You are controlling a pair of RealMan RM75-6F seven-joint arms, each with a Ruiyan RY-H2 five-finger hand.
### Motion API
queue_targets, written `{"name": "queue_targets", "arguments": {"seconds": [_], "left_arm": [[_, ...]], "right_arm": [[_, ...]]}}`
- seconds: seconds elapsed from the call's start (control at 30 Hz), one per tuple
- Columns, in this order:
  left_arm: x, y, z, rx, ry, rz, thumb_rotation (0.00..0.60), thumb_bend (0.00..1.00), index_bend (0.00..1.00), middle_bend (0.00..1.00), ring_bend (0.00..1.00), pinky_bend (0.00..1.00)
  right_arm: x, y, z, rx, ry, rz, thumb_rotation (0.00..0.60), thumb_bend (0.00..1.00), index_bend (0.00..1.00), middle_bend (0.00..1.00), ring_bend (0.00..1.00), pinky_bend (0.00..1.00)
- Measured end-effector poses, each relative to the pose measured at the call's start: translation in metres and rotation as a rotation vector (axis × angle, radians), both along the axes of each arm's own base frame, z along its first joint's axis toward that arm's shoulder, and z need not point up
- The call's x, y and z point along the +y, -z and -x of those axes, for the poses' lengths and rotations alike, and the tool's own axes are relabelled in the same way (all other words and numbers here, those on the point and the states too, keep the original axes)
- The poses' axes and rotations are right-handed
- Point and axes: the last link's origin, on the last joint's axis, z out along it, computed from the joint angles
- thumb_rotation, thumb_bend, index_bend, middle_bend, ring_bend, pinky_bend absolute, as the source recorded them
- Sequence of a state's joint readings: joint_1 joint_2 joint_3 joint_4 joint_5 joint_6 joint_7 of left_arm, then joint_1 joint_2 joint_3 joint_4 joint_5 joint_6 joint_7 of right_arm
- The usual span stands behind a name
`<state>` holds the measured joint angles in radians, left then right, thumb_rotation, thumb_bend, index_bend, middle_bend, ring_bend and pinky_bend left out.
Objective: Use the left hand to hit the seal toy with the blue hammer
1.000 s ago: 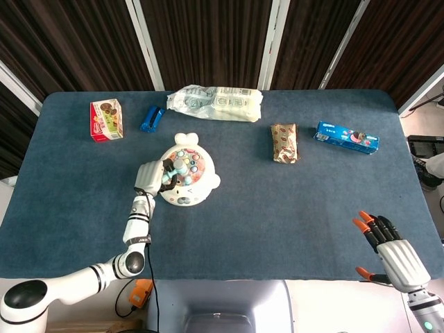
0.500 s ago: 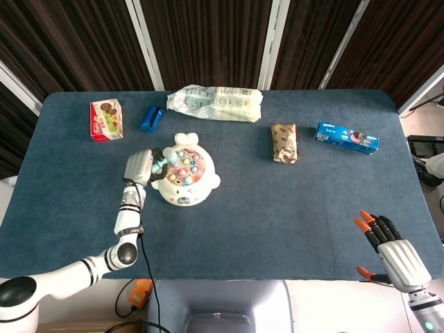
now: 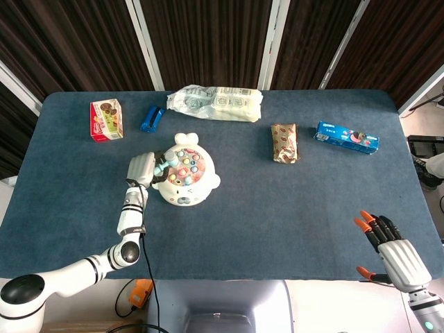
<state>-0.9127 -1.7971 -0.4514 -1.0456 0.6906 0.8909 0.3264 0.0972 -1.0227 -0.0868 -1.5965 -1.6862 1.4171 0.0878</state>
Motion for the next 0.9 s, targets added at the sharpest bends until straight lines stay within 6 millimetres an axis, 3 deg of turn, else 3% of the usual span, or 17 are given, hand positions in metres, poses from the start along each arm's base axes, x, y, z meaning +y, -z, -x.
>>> {"name": "queue_targets", "arguments": {"seconds": [0.6, 0.9], "left_arm": [[-0.002, -0.002, -0.005, -0.003, -0.004, 0.023, 0.600, 0.82, 0.75, 0.93, 1.00, 1.00], [-0.029, -0.019, -0.013, -0.054, 0.083, 0.012, 0.600, 0.80, 0.77, 0.93, 0.99, 1.00]], "right_arm": [[0.000, 0.000, 0.000, 0.001, -0.001, 0.002, 0.600, 0.20, 0.00, 0.00, 0.00, 0.00], [0.001, 0.003, -0.002, 0.001, -0.011, -0.013, 0.600, 0.20, 0.00, 0.00, 0.00, 0.00]]}}
